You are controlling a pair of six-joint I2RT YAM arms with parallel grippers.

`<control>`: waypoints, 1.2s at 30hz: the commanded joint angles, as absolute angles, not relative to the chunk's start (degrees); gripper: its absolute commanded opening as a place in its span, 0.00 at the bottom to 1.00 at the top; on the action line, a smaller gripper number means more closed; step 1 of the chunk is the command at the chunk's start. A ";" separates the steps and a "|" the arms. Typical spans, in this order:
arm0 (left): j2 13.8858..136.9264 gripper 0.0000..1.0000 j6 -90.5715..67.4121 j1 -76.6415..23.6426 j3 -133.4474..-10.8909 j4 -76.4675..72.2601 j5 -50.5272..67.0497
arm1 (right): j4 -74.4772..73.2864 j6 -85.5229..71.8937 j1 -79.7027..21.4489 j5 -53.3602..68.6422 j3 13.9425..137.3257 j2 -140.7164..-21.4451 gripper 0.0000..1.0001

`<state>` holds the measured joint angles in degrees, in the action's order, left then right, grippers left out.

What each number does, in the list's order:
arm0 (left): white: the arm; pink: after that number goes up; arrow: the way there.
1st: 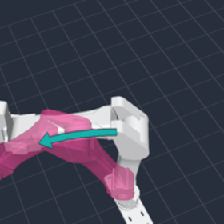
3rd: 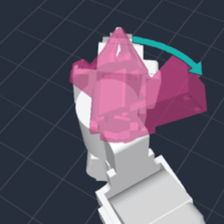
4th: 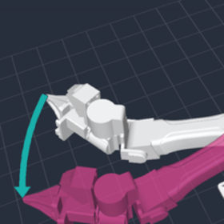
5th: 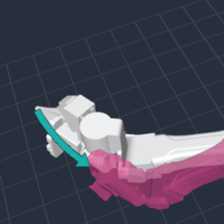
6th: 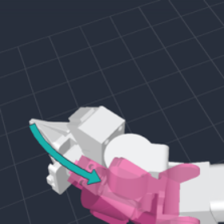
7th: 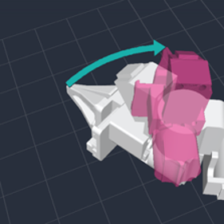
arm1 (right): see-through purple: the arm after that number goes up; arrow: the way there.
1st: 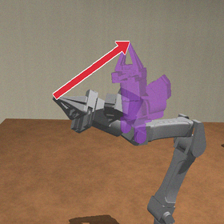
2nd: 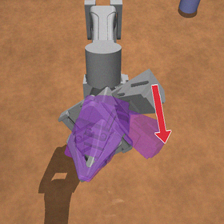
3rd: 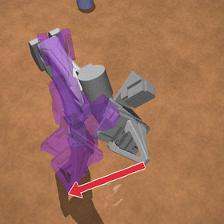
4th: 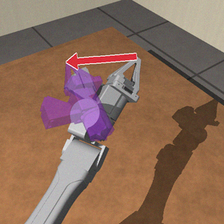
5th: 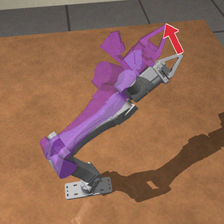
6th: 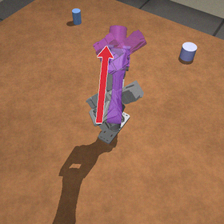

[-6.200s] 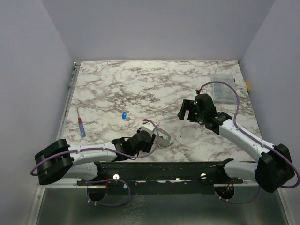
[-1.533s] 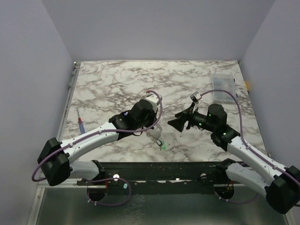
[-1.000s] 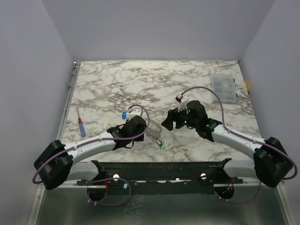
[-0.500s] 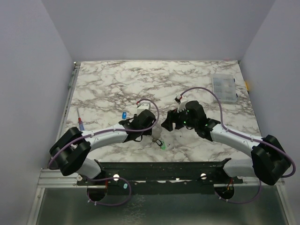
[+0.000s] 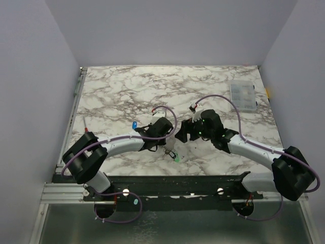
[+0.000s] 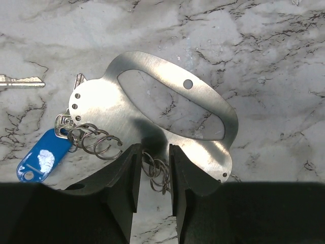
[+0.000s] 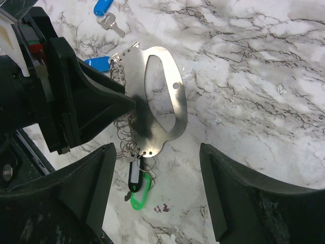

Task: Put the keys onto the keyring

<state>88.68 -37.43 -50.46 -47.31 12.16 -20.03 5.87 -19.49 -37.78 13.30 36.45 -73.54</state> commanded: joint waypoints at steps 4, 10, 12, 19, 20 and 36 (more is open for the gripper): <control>86.93 0.36 -37.69 -50.37 -48.33 14.21 -20.46 | 4.88 -18.90 -37.86 12.36 35.67 -74.93 0.76; 82.77 0.36 -33.64 -50.90 -46.70 14.15 -14.76 | 4.79 -18.87 -37.81 12.60 35.90 -75.64 0.76; 81.16 0.35 -31.17 -51.25 -46.02 14.30 -11.89 | 4.73 -18.82 -37.87 12.71 36.03 -75.89 0.76; 77.13 0.32 -31.65 -52.25 -42.77 14.85 -5.31 | 4.83 -18.89 -37.85 13.03 36.32 -76.67 0.75; 76.91 0.32 -32.51 -52.86 -42.41 14.78 -5.57 | 4.90 -18.96 -37.87 13.15 36.38 -76.80 0.75; 76.50 0.40 -42.19 -56.01 -39.36 13.87 -20.01 | 5.01 -18.93 -37.87 13.60 36.03 -76.91 0.76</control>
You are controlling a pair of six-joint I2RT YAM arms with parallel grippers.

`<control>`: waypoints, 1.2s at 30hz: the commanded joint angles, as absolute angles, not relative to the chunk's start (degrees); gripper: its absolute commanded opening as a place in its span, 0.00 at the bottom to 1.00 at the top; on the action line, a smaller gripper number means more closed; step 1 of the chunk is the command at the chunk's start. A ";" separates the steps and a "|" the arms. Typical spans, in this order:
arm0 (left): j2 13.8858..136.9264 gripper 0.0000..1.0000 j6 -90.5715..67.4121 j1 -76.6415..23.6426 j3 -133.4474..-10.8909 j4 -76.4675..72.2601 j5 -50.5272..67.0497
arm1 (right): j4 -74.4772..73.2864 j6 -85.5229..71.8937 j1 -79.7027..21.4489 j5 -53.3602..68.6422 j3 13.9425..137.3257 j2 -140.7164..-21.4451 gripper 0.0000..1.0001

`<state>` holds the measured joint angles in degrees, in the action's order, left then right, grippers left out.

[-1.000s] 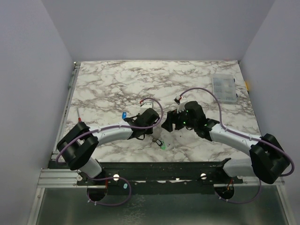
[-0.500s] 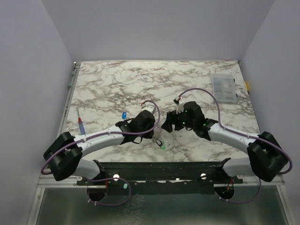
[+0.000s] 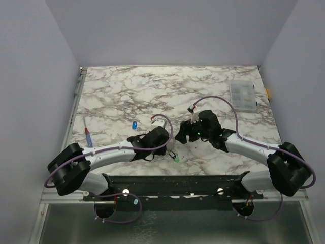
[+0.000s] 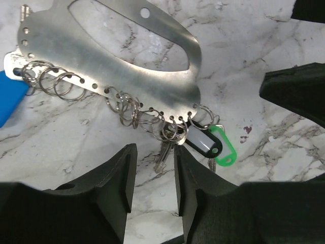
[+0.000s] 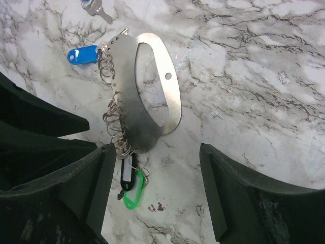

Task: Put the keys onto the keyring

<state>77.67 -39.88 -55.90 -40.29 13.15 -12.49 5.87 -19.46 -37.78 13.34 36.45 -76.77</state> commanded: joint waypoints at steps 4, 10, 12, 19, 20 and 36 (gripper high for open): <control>75.49 0.40 -41.32 -54.69 -39.27 15.50 -24.07 | 5.01 -19.02 -37.83 13.62 35.85 -76.62 0.76; 76.59 0.43 -40.99 -50.94 -40.18 15.27 -24.76 | 4.97 -19.01 -37.86 13.62 35.88 -76.59 0.75; 76.99 0.43 -40.64 -49.79 -40.52 15.00 -23.95 | 4.84 -19.05 -37.81 13.60 35.84 -76.55 0.76; 76.17 0.42 -38.60 -49.48 -38.06 10.96 -14.22 | 4.90 -19.06 -37.88 13.77 36.01 -77.11 0.76; 76.09 0.42 -38.77 -49.59 -37.61 10.65 -12.80 | 4.94 -19.04 -37.85 13.86 36.05 -77.30 0.76; 77.55 0.36 -42.07 -51.94 -33.21 2.11 -7.97 | 4.83 -18.79 -37.88 14.20 36.82 -78.57 0.75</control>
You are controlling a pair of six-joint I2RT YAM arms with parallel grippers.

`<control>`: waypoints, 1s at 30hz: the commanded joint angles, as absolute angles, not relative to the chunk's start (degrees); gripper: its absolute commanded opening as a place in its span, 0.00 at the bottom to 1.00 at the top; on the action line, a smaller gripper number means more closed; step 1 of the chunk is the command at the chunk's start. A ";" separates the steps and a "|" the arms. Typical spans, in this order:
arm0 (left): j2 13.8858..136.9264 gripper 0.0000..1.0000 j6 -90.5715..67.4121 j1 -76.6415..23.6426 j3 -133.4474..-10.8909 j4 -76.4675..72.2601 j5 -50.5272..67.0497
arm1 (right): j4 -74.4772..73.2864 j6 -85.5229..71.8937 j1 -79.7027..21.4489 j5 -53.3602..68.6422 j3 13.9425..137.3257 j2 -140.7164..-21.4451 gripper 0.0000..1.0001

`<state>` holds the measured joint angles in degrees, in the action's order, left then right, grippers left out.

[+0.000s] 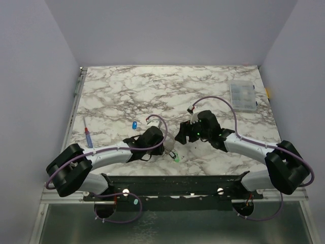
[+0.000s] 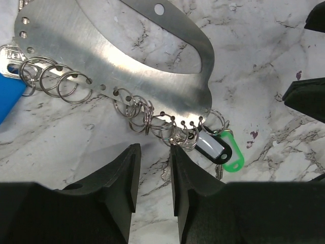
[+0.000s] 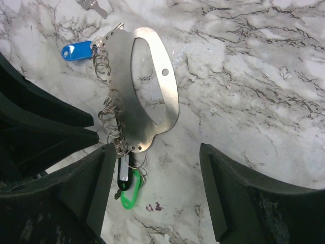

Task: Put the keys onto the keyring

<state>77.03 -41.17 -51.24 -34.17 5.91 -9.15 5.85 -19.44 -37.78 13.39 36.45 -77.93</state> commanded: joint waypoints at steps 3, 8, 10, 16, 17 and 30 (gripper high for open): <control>78.27 0.35 -42.25 -52.00 -32.97 1.54 -9.10 | 4.75 -18.74 -37.80 14.09 36.80 -78.49 0.76; 79.49 0.33 -42.11 -52.29 -32.78 0.62 -10.10 | 4.74 -18.78 -37.82 14.25 36.74 -78.39 0.75; 79.75 0.32 -42.03 -52.44 -32.78 0.45 -10.56 | 4.78 -18.85 -37.86 14.29 36.71 -78.33 0.75; 79.61 0.30 -41.76 -52.65 -32.70 0.22 -12.52 | 4.83 -18.85 -37.87 14.35 36.67 -78.50 0.75; 79.59 0.29 -41.75 -52.70 -32.63 0.18 -12.83 | 4.83 -18.84 -37.85 14.41 36.67 -78.55 0.76; 80.34 0.22 -40.67 -53.26 -32.75 -1.43 -15.77 | 4.92 -19.00 -37.88 15.41 36.86 -79.56 0.75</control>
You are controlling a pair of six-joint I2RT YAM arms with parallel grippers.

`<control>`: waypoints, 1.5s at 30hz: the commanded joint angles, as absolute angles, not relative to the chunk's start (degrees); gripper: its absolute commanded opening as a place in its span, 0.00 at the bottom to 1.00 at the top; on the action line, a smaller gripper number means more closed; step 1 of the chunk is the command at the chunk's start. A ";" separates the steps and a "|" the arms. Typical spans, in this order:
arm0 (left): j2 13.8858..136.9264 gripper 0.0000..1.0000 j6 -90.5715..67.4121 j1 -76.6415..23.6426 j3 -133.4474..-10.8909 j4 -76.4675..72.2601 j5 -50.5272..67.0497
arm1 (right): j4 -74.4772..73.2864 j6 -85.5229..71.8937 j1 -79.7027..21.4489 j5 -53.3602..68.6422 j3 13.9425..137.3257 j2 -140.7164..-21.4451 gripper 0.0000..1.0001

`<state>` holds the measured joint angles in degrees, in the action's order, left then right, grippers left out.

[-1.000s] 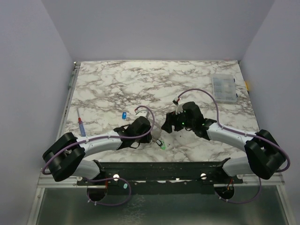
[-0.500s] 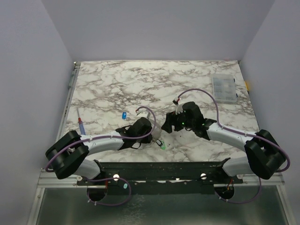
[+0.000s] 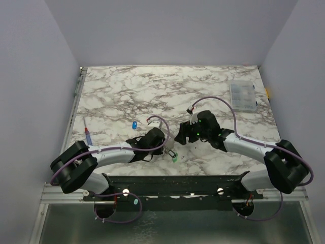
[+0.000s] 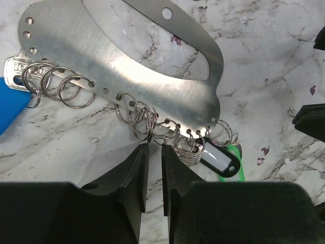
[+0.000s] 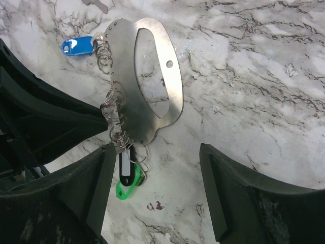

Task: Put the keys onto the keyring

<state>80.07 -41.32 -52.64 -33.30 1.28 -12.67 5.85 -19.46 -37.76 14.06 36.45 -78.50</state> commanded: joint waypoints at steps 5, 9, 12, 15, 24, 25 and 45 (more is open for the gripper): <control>79.65 0.27 -39.57 -53.69 -31.69 -4.24 -17.18 | 4.77 -19.03 -37.83 15.81 37.08 -80.29 0.76; 79.57 0.26 -38.67 -54.05 -30.59 -7.06 -17.99 | 4.49 -18.93 -37.87 15.80 37.22 -80.59 0.76; 79.83 0.18 -37.79 -54.40 -29.88 -9.48 -18.83 | 4.41 -18.86 -37.84 15.78 37.34 -80.91 0.76; 80.22 0.03 -36.54 -54.81 -28.67 -12.99 -19.27 | 4.22 -18.79 -37.87 15.64 37.59 -81.40 0.76; 76.42 0.00 -28.33 -55.46 -29.71 -11.52 -20.32 | 4.01 -18.33 -37.87 15.72 38.00 -81.19 0.75; 75.87 0.00 -26.57 -55.48 -30.34 -9.82 -20.08 | 4.16 -18.25 -37.84 15.85 37.86 -80.48 0.75; 66.26 0.70 -12.98 -40.15 -48.65 26.66 -25.75 | 18.77 -0.85 -43.15 21.30 35.61 -83.20 0.69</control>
